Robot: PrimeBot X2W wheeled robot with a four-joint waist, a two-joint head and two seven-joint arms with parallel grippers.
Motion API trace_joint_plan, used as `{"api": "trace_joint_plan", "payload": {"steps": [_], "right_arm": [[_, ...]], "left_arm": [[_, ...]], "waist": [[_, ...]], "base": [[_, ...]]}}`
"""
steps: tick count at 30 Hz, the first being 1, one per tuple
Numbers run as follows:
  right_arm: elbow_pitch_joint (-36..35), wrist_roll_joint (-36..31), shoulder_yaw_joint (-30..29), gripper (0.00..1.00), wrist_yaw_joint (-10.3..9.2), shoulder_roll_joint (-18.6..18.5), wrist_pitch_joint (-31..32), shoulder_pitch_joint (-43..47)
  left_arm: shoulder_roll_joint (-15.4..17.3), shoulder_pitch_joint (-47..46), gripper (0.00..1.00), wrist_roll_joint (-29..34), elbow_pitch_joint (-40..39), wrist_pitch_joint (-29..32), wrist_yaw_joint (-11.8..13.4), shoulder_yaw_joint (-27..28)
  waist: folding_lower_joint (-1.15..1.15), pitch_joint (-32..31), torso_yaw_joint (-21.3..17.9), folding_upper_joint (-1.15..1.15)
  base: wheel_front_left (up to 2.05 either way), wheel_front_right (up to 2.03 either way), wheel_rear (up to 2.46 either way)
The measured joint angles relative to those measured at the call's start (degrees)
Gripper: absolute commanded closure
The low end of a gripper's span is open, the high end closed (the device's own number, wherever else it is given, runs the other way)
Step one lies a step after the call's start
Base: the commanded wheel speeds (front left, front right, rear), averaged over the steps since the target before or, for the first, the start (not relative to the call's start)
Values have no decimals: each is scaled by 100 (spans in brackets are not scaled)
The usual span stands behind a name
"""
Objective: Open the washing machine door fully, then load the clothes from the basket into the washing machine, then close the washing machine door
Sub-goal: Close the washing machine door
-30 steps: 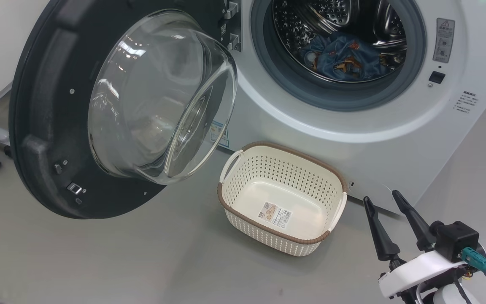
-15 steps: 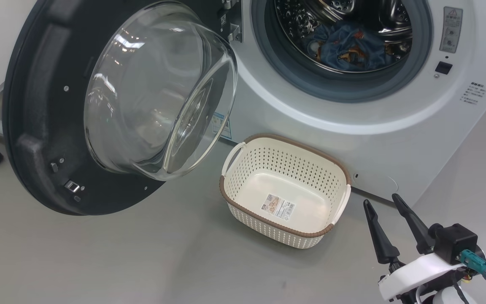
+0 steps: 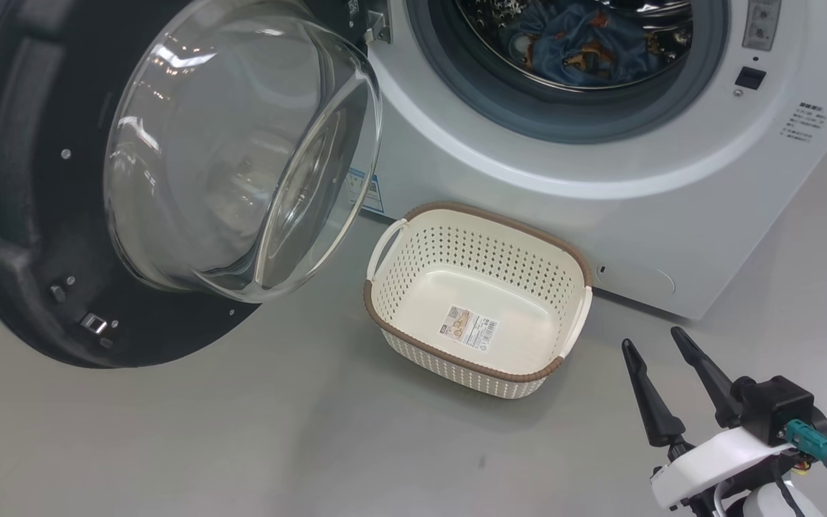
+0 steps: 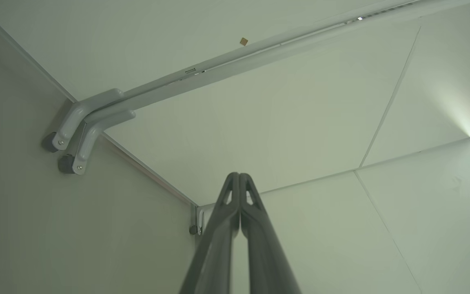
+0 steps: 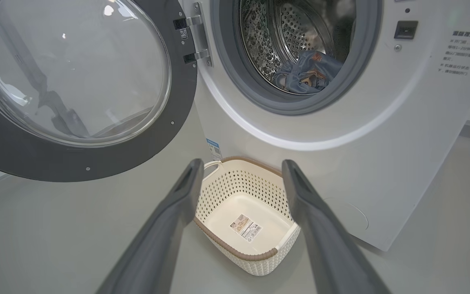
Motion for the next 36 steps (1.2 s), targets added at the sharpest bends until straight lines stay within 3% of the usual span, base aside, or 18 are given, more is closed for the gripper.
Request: {"api": "trace_joint_plan", "payload": {"steps": [14,36], "right_arm": [[90,2,112,0,0,-157,0,-125],[159,21,247,0,0,-425,0,-131]], "left_arm": [[178,-247,100,-463,735,946,-33,-166],[207,-293,100,-1136,1293,2249,-765,-363]], "waist": [[0,151,-204,0],[0,-17,-489,0]], "base": [[0,0,0],[0,0,0]]}}
